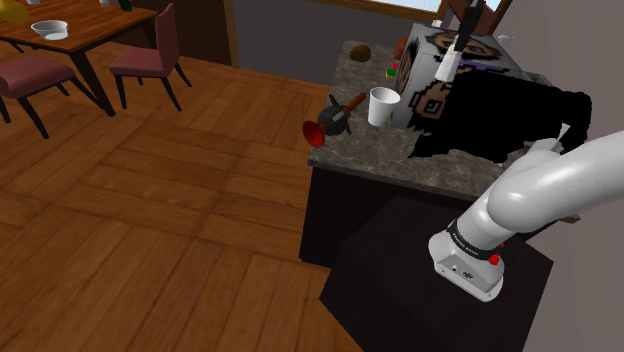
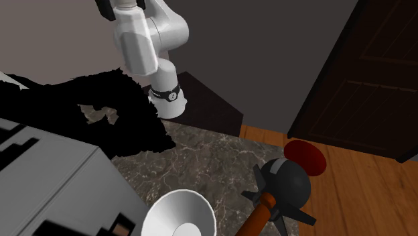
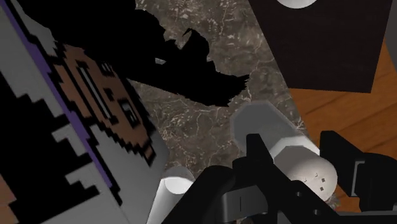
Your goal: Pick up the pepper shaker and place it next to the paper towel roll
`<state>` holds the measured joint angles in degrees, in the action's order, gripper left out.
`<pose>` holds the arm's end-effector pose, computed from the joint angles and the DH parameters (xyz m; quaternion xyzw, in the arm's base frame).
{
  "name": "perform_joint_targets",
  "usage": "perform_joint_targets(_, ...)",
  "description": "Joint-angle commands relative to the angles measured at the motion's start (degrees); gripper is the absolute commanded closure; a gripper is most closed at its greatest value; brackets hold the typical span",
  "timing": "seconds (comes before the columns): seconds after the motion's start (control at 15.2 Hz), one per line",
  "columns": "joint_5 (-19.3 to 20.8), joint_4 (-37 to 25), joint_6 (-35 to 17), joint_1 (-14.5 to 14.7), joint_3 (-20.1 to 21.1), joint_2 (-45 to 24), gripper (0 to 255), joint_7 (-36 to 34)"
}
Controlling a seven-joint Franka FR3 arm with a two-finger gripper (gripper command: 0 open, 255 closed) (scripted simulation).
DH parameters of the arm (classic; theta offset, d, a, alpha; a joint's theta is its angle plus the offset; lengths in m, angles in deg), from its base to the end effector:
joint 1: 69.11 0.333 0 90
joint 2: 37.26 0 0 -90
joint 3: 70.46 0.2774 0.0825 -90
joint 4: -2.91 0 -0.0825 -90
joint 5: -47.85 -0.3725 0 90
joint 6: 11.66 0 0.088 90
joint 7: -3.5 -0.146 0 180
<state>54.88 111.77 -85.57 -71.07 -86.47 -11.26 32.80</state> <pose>0.3501 -0.1557 0.5799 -0.9907 -0.1051 0.0793 0.0336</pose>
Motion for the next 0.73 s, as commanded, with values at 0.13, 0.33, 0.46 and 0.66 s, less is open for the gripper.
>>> perform_joint_targets(0.13, 3.0, 3.6, 1.5, -1.7, -2.1, 5.6, 255, 3.5)
perform_joint_targets(0.33, 5.6, 5.6, 2.7, -3.1, -3.9, 9.3, 255, 6.5)
perform_joint_targets(0.46, 7.4, 6.7, 3.6, -4.0, -5.2, 11.6, 255, 8.5)
perform_joint_targets(0.66, 10.3, 7.7, 4.9, -5.3, -7.2, 14.6, 255, 11.9)
